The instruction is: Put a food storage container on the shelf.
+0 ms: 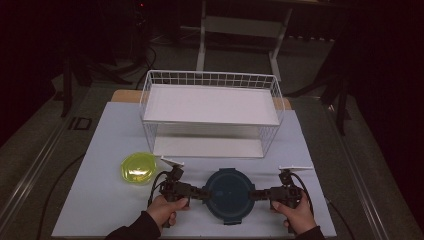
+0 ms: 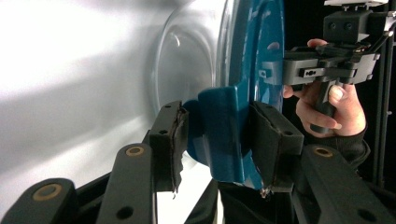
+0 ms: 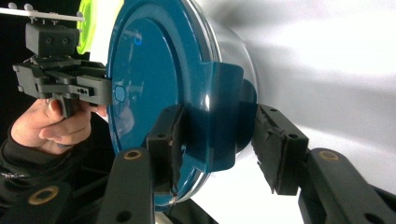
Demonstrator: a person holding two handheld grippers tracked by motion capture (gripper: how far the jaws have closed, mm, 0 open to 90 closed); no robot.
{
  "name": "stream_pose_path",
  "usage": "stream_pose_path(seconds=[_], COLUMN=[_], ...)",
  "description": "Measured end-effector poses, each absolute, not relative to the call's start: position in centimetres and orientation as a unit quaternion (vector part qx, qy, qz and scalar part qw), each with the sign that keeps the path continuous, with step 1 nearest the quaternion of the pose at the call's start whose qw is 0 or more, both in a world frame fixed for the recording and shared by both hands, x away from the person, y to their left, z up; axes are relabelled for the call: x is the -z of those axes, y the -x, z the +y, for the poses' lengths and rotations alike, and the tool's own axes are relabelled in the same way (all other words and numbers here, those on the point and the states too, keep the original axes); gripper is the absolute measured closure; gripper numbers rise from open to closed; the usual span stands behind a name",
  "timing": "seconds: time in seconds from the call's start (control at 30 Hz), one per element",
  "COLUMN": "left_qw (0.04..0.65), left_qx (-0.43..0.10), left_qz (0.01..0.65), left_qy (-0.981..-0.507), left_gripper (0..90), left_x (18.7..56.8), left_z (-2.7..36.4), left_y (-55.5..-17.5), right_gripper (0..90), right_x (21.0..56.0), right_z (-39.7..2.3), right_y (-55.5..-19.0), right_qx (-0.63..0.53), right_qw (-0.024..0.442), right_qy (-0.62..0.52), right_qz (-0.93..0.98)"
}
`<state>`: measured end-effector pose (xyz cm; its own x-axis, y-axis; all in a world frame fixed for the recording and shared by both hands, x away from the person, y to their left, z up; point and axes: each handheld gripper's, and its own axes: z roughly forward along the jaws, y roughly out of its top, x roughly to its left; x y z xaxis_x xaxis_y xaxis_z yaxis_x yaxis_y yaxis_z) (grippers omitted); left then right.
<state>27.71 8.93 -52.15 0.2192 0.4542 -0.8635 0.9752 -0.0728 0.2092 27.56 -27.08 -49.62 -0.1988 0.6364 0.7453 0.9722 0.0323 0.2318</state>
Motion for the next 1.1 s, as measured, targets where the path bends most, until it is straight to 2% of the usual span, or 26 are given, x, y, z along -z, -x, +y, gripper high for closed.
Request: stream_pose_path(seconds=[0.3,0.9,1.1], left_qw=[0.419,0.419,0.426], left_qx=[0.308,0.304,0.301], left_qz=[0.533,0.523,0.518], left_qy=[-0.668,-0.677,-0.678], left_gripper=[56.7,57.4,57.4], left_x=[51.9,51.3,50.3], left_z=[8.9,9.2,9.4], left_y=[-27.5,-27.0,-27.3], right_gripper=[55.2,55.5,55.5], right_x=[49.7,49.5,48.5], right_z=[-27.4,-27.2,-27.0], right_y=[-27.3,-27.0,-27.2], right_qx=[0.373,0.378,0.382], right_qw=[0.247,0.245,0.238], right_qy=[0.583,0.572,0.567], right_qz=[-0.678,-0.685,-0.69])
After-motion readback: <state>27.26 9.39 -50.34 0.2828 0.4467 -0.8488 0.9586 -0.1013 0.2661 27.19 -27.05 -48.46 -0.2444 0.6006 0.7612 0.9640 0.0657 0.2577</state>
